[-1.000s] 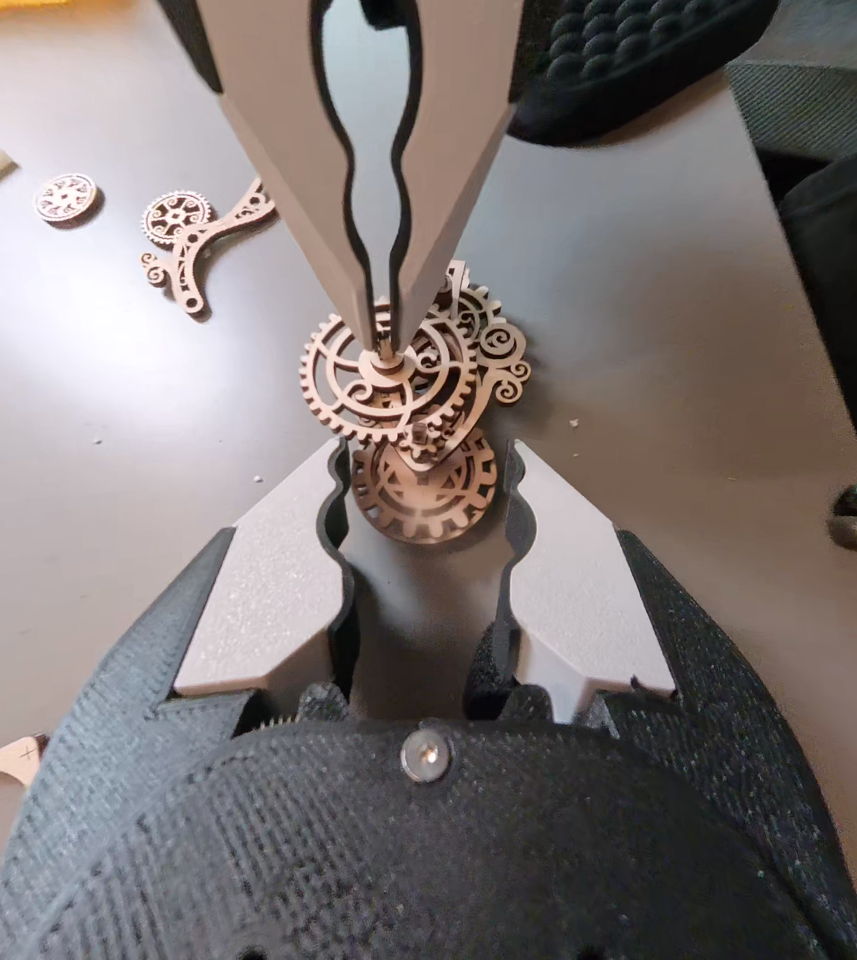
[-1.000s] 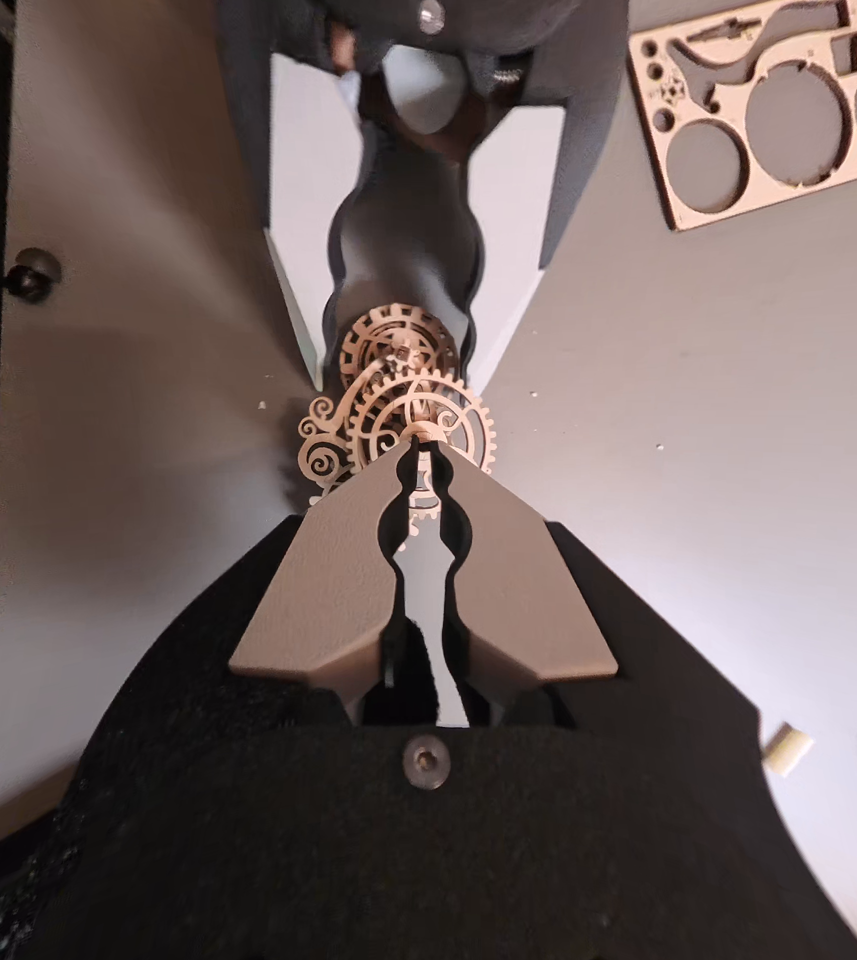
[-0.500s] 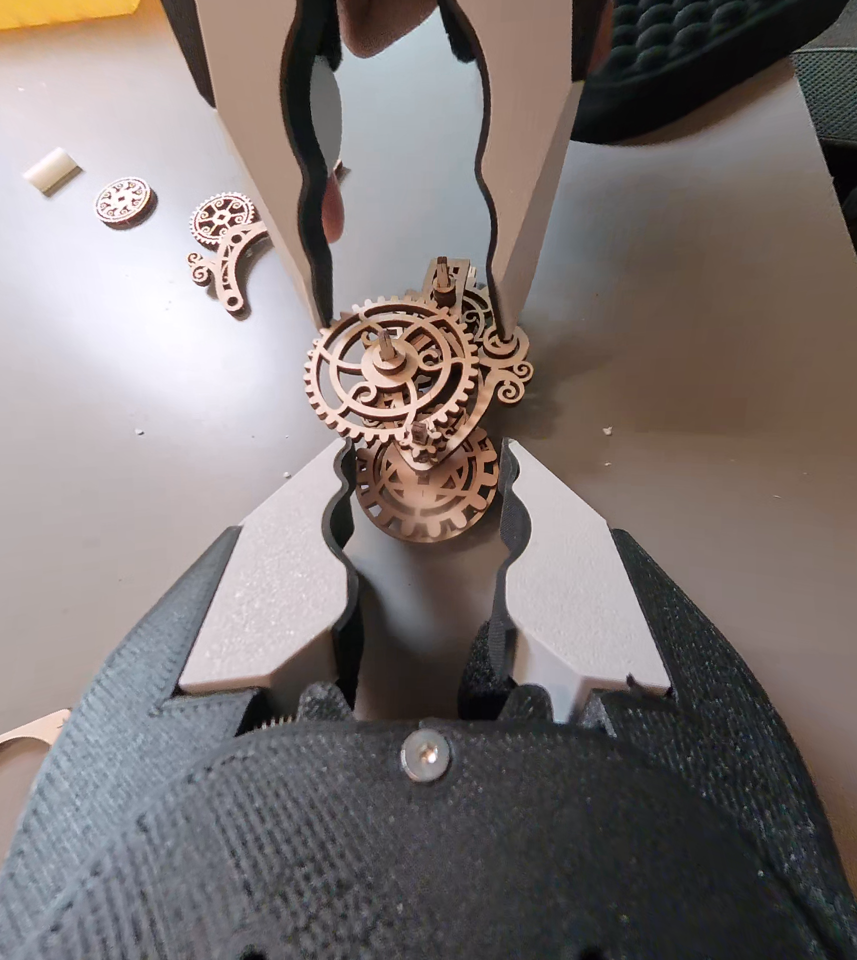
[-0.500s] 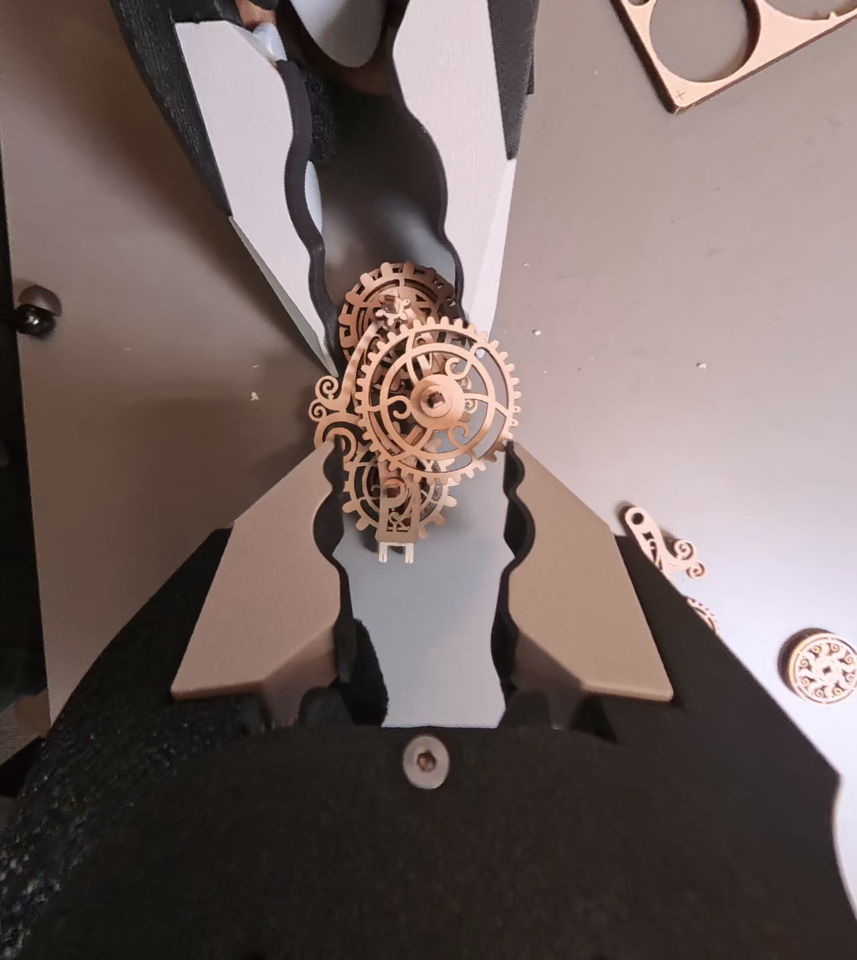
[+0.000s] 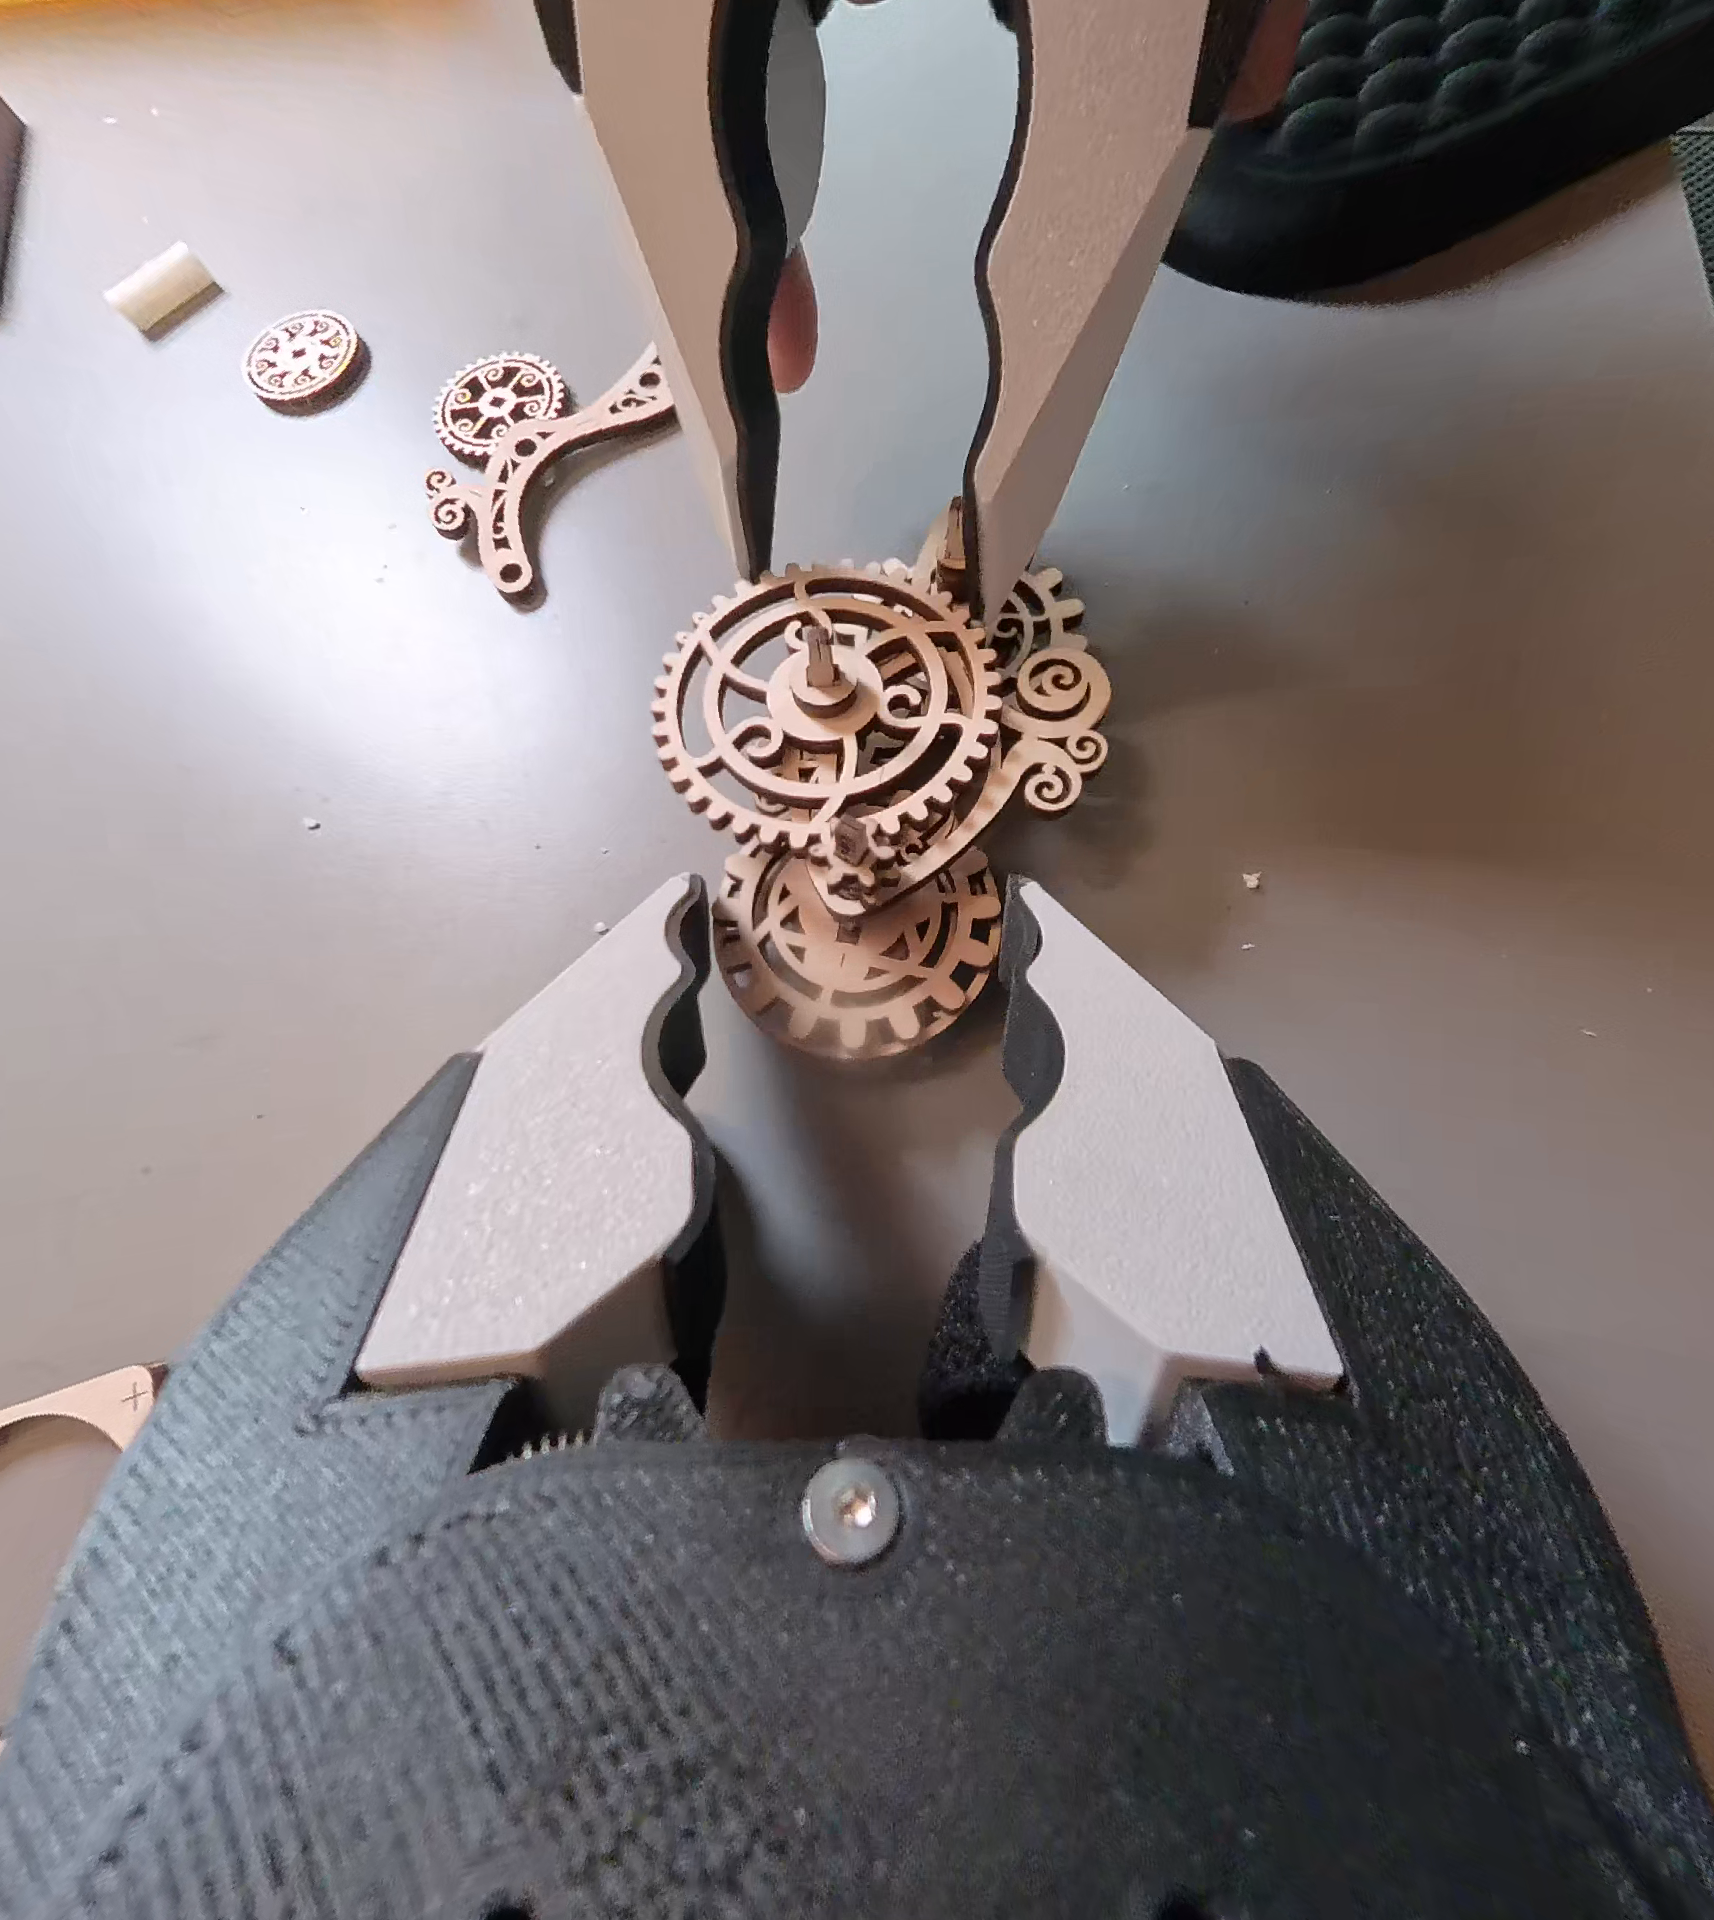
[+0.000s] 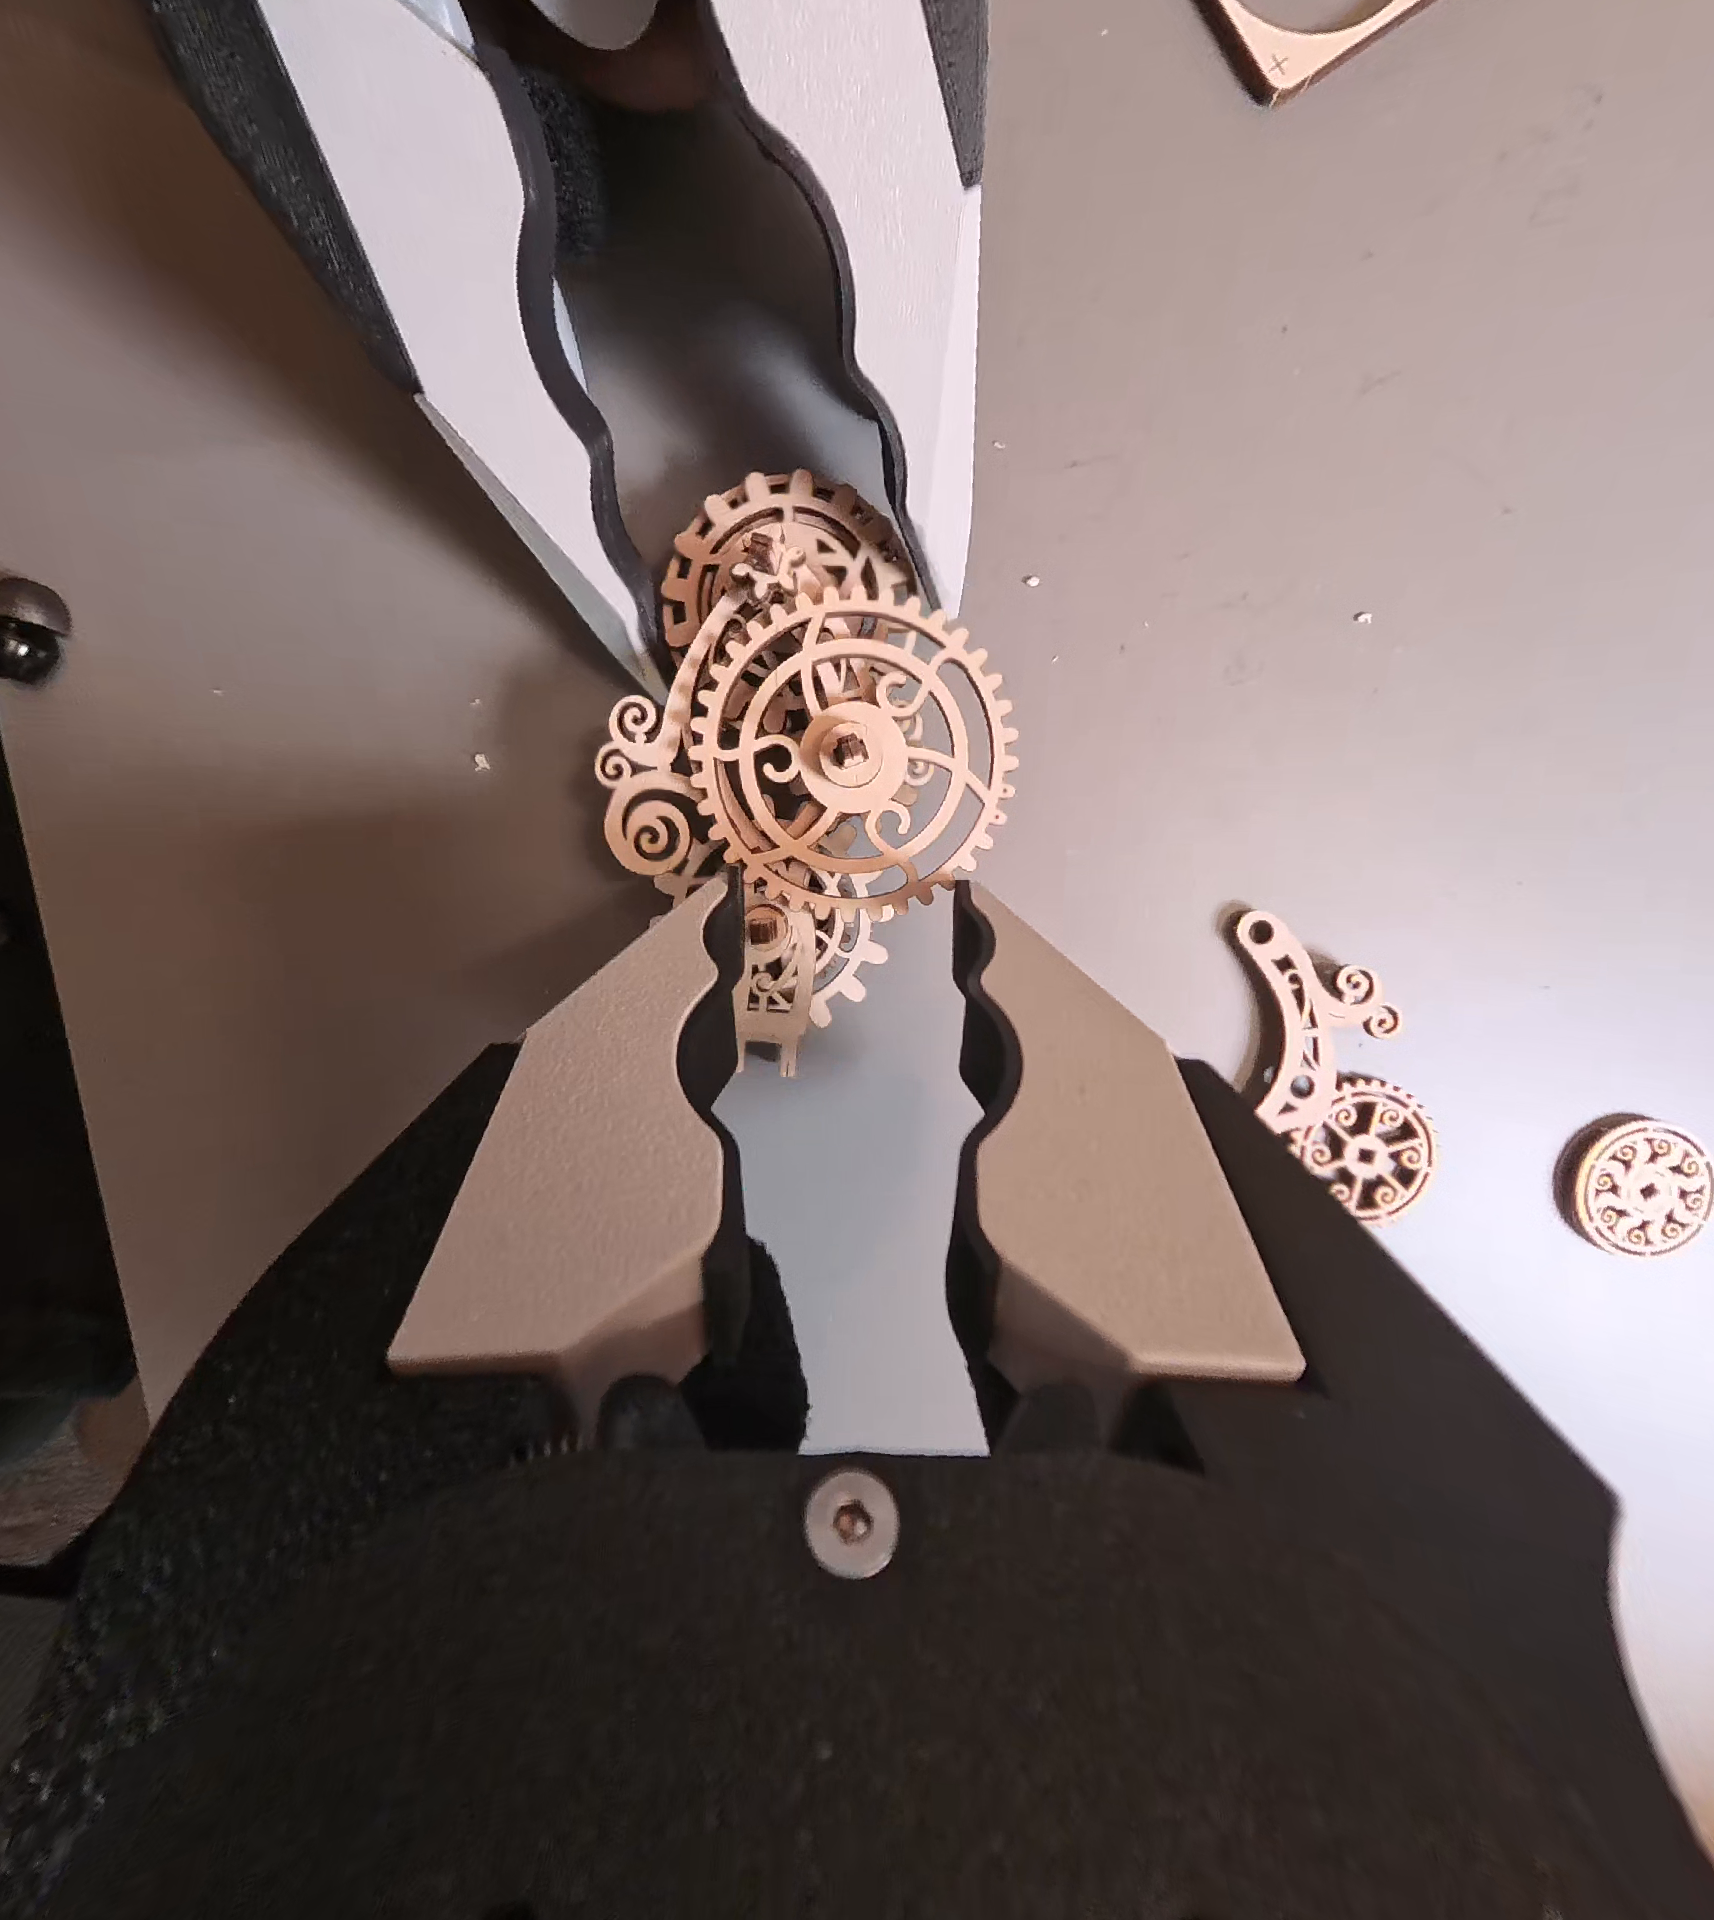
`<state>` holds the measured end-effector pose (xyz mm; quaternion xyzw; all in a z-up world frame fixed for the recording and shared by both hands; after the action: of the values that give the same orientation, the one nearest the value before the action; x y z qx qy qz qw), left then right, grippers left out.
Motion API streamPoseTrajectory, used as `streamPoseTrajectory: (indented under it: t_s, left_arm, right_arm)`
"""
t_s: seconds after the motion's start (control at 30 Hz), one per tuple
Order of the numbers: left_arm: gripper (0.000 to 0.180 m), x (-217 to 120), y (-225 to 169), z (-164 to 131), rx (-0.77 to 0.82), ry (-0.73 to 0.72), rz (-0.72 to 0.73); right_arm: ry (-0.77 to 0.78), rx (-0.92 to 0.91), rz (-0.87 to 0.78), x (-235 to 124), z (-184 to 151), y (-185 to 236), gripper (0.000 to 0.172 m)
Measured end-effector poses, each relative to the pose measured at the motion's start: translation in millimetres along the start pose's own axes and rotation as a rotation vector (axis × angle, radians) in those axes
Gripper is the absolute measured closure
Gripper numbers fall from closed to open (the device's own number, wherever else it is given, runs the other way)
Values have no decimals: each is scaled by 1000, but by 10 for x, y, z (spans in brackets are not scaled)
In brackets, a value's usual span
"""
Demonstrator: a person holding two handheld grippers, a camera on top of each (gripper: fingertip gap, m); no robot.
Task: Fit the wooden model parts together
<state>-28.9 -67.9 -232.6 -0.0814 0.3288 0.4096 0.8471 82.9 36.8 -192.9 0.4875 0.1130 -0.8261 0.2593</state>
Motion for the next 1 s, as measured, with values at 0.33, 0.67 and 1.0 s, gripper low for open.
streamPoseTrajectory:
  t_s: [0.33,0.67,1.0]
  left_arm:
    - [127,6,-4,6,-5,1,21]
    - [127,9,1,8,-16,4,35]
    - [127,1,74,-9,-52,11,112]
  right_arm:
    - [23,55,13,-25,-20,12,138]
    - [19,67,4,-33,-37,1,136]
    - [-48,72,-46,-412,-170,-61,135]
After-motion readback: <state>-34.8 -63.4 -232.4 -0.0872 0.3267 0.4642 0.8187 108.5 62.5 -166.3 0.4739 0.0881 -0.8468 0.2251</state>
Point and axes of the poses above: each gripper's, where its closed fingertips meet, x out along the fingers, z out of its top, y = z × x across the jaws, the point moved 9 cm from there along -x, back along the fingers, and after that the axes turned 4 degrees about z, right-handed, at the moved point
